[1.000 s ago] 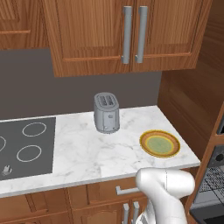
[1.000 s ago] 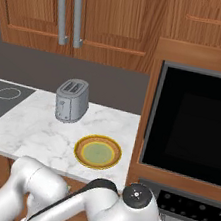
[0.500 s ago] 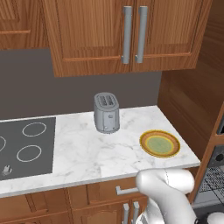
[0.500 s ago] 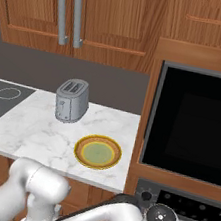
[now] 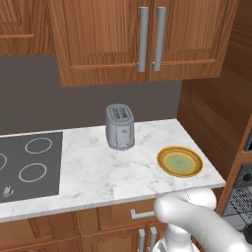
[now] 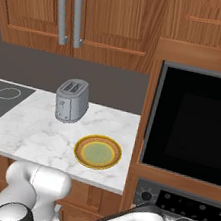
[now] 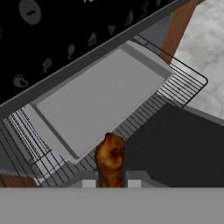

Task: Place the chicken drumstick on the top rack of the oven.

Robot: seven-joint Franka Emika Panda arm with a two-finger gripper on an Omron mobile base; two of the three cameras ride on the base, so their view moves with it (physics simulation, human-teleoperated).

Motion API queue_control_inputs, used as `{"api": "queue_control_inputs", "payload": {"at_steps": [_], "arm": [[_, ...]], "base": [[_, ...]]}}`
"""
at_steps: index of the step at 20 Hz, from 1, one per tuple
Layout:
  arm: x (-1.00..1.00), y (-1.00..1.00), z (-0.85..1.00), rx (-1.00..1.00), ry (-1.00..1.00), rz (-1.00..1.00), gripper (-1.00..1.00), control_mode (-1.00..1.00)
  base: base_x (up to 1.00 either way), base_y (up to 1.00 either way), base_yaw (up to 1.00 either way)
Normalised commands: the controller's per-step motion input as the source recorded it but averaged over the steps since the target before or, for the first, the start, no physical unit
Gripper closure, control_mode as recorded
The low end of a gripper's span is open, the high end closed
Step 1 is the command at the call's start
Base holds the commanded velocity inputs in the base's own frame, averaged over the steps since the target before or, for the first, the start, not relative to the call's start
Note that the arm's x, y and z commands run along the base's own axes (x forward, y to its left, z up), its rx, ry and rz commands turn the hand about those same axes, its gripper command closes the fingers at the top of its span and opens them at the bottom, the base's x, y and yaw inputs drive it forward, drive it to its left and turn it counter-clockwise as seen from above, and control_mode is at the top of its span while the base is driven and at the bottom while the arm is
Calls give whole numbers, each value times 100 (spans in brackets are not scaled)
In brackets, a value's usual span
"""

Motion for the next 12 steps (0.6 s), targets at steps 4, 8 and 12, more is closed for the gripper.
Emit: {"api": "queue_control_inputs", "payload": {"at_steps": [4, 8, 12], "arm": [[1, -7, -33, 0, -14, 4, 100, -100], [0, -39, -23, 0, -17, 24, 100, -100], [0, -19, -4, 0, -14, 18, 100, -100]], "base": [[0, 0, 0], [0, 0, 0], [0, 0, 0]]}}
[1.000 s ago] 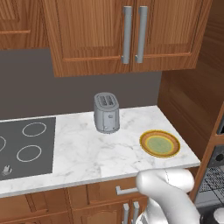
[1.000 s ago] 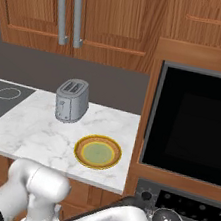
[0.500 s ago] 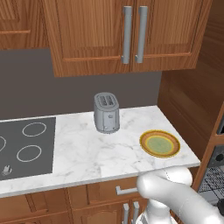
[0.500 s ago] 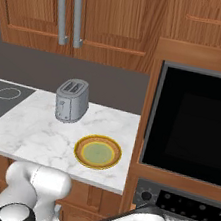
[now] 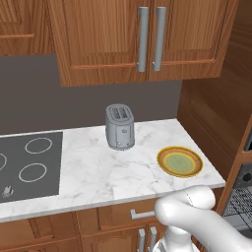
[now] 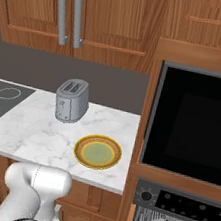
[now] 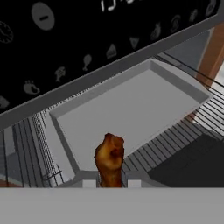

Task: Place the chicken drumstick on the top rack of the oven.

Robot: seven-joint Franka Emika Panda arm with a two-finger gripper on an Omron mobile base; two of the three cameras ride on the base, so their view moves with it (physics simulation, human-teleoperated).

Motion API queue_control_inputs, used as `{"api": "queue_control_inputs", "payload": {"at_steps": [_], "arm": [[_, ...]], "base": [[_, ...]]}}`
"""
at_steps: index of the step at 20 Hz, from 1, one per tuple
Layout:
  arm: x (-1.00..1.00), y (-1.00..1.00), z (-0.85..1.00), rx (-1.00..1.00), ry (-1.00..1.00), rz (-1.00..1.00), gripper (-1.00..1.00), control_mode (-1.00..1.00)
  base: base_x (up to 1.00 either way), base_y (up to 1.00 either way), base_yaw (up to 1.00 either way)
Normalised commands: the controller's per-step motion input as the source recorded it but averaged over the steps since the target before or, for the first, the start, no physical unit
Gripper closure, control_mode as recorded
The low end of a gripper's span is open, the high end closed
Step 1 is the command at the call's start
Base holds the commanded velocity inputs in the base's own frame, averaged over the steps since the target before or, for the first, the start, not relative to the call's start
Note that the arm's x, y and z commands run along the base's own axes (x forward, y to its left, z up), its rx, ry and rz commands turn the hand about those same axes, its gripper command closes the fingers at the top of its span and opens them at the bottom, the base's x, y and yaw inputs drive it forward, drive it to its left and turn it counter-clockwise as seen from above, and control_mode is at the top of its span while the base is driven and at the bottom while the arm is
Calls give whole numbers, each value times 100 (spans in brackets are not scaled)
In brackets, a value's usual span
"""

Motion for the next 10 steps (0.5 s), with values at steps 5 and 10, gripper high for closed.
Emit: {"api": "queue_control_inputs", "payload": {"at_steps": [5, 10], "arm": [[5, 0, 0, 0, -1, 11, 100, -100], [25, 0, -6, 0, -2, 6, 100, -100]], "base": [[0, 0, 0], [0, 0, 0]]}}
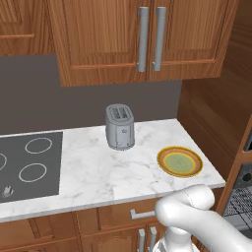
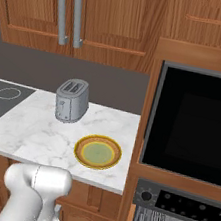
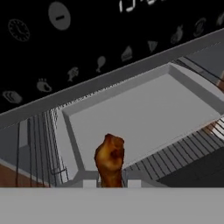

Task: Place the chicken drumstick on the top rack of the oven.

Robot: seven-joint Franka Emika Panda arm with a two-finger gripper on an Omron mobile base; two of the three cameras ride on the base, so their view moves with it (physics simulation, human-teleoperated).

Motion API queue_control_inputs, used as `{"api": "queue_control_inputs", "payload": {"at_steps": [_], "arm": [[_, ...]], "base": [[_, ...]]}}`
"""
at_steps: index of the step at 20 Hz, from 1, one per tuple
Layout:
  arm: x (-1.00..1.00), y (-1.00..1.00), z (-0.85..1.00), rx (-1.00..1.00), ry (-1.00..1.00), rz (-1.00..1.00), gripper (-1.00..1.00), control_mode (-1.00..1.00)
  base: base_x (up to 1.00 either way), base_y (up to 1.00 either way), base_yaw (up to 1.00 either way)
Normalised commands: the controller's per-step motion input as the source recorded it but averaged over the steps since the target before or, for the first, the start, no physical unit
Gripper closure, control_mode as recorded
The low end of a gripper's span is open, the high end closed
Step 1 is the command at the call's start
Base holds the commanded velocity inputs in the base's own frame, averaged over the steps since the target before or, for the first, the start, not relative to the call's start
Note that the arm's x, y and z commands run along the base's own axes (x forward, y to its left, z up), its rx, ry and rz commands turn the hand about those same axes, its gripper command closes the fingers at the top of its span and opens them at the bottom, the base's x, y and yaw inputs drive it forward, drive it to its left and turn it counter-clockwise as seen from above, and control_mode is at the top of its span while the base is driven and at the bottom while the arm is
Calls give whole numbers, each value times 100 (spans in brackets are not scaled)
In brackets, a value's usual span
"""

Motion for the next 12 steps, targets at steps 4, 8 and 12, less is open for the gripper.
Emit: {"api": "queue_control_inputs", "payload": {"at_steps": [4, 8, 12], "arm": [[28, 0, -11, 0, -5, 6, 100, -100], [33, 0, -6, 0, 0, 0, 100, -100], [29, 0, -12, 0, 0, 0, 100, -100]], "base": [[0, 0, 0], [0, 0, 0], [0, 0, 0]]}}
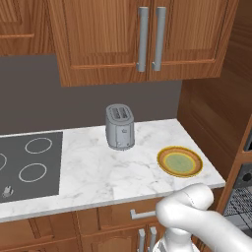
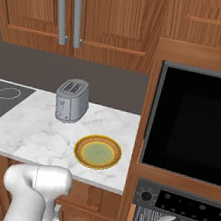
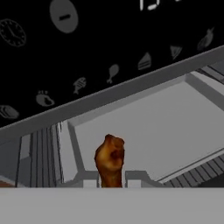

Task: Place the chicken drumstick on the top rack of the oven.

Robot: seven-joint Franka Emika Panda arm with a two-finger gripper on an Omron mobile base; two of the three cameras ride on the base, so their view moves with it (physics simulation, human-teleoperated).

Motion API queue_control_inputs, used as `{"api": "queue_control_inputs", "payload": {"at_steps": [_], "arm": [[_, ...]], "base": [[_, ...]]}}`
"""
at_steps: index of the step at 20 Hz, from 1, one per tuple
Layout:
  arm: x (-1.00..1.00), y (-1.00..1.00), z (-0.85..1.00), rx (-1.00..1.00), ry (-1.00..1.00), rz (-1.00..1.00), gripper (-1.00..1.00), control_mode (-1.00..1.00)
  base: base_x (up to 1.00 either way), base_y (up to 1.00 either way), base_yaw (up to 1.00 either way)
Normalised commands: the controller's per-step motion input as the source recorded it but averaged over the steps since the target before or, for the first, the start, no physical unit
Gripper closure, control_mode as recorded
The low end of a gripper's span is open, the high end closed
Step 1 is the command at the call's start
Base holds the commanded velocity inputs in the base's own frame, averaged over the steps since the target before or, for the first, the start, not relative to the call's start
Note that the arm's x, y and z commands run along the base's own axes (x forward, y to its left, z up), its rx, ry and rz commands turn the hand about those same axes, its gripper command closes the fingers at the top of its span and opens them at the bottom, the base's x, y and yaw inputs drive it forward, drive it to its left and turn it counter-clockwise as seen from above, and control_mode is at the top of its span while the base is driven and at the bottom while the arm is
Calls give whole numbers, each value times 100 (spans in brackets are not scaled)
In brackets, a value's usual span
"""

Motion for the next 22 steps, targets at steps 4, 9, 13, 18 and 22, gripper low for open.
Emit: {"api": "queue_control_inputs", "payload": {"at_steps": [4, 9, 13, 18, 22], "arm": [[23, -10, -27, 0, -4, 4, 100, -100], [4, -11, -15, 0, -2, 12, 100, -100], [8, -8, -4, 0, -4, 18, 100, -100], [9, 0, -9, 0, -8, 8, 100, -100], [6, -3, -21, 0, -2, 0, 100, -100]], "base": [[0, 0, 0], [0, 0, 0], [0, 0, 0], [0, 0, 0], [0, 0, 0]]}}
